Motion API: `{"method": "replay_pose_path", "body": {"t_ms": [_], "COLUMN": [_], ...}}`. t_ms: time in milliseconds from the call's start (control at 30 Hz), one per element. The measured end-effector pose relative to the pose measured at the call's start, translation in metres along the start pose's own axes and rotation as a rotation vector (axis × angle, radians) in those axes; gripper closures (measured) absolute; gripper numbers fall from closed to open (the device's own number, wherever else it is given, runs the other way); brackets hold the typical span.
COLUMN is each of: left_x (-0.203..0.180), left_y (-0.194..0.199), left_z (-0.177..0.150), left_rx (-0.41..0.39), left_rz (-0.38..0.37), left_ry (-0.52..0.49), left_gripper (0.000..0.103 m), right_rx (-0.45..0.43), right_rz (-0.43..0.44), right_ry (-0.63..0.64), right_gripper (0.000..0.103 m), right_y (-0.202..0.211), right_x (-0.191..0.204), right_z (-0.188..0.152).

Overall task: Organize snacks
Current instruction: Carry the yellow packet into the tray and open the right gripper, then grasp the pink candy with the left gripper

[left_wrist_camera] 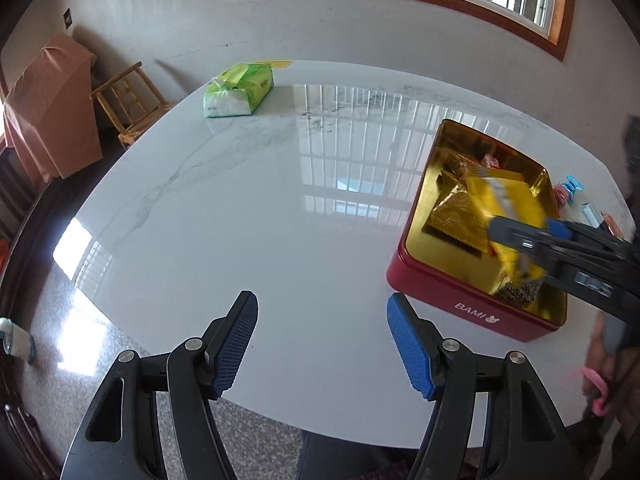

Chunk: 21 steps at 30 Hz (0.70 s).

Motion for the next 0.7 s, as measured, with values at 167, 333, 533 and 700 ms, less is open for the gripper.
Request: {"method": "replay_pose_path", "body": {"t_ms": [167, 333, 533, 700], "left_x": [-0.007, -0.013, -0.027, -0.068], "left_y": [0.001, -0.001, -0.001, 0.016], "left_z": [-0.003, -0.006, -0.004, 0.005], "left_rx": [0.005, 0.020, 0.019, -0.038], "left_rz": [-0.023, -0.036, -0.062, -0.139], "left_ry": [-0.015, -0.023, -0.059, -0.188], "left_gripper": [0.035, 0.035, 0.035, 0.035], "right_rx": [0.034, -0.026, -0.197, -0.251], "right_rz": [-0.038, -0.068, -0.076, -0.300], "right_ry": [0.035, 0.047, -0.072, -0.112], "right_gripper": [0.057, 0.047, 0.038, 0.036], "right_y": [-0.020, -0.008, 0.052, 0.125], "right_x": [0.009, 0.008, -0.034, -0.116], "right_z": [-0.002, -0.003, -0.006, -0.051]}}
Point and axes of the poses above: each gripper's, at about its wrist camera, not at the fingertips, and y roughly against the way its jaws point, x to its left, z to its top, the point moved 4 cm from there along -y, roughly the way its jaws point, and after that the axes turned 9 degrees about -x, right-handed, at the moved point
